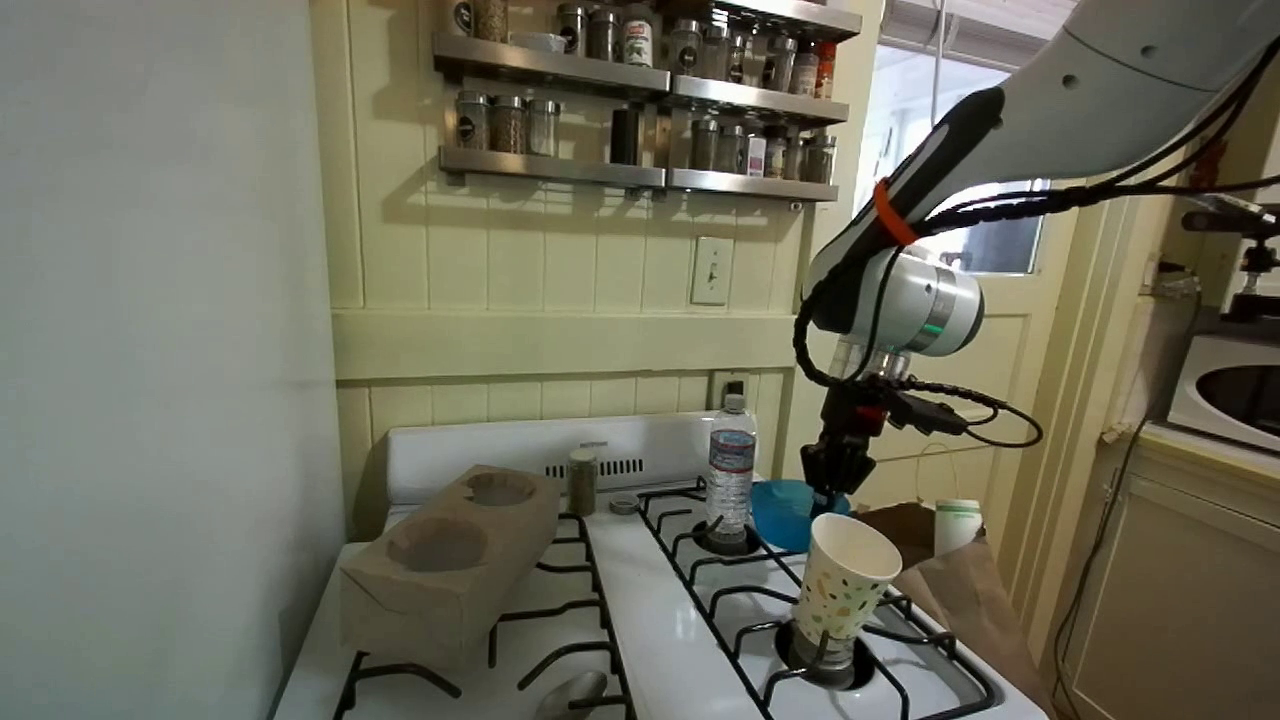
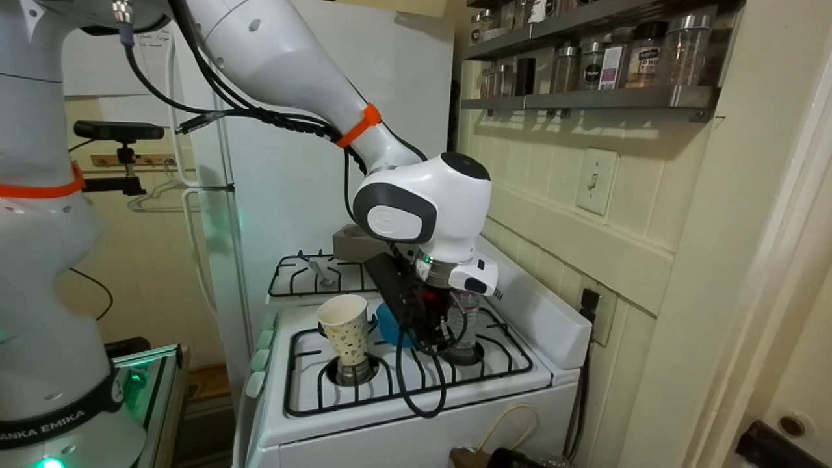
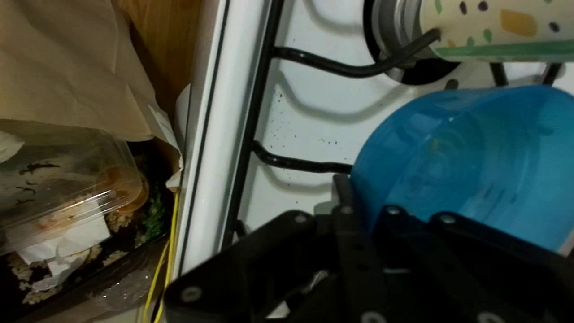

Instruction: Put the blue bowl onto the stove top

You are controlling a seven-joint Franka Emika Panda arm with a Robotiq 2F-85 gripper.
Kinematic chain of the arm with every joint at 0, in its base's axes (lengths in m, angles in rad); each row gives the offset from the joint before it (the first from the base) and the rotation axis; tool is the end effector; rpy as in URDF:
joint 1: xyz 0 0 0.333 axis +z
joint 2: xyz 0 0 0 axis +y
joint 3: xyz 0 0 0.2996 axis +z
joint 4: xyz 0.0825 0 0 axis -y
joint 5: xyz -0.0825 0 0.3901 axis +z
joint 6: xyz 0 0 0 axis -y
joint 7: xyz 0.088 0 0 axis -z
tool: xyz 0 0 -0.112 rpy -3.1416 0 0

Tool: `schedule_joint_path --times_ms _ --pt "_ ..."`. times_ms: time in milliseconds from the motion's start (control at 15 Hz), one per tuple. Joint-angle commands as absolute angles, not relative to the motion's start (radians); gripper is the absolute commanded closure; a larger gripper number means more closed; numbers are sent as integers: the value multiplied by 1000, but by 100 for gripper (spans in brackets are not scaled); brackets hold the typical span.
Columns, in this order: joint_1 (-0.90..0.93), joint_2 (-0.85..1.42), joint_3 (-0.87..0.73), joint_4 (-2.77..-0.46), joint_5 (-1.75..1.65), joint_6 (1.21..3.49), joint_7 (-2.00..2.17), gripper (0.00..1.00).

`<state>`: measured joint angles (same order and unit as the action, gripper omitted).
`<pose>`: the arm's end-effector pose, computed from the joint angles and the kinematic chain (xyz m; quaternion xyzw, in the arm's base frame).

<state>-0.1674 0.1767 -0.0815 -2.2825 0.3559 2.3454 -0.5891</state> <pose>0.5050 -0.1224 0.2424 -0.9914 -0.0378 0.0044 0.1248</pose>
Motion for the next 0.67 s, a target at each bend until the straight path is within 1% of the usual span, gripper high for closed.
schedule_joint_path --times_ms 0,67,133,200,400,533,600 --pt "-161 144 -75 -2326 317 2403 -510 99" --pt "-162 142 -65 -2327 334 2397 -523 99" --pt "-162 140 -57 -2325 346 2385 -538 70" --pt "-163 138 -49 -2325 358 2377 -549 69" --pt "-163 134 -31 -2323 369 2365 -557 49" --pt "-166 124 -29 -2328 370 2368 -556 31" --pt "-171 115 -31 -2330 374 2364 -563 25"
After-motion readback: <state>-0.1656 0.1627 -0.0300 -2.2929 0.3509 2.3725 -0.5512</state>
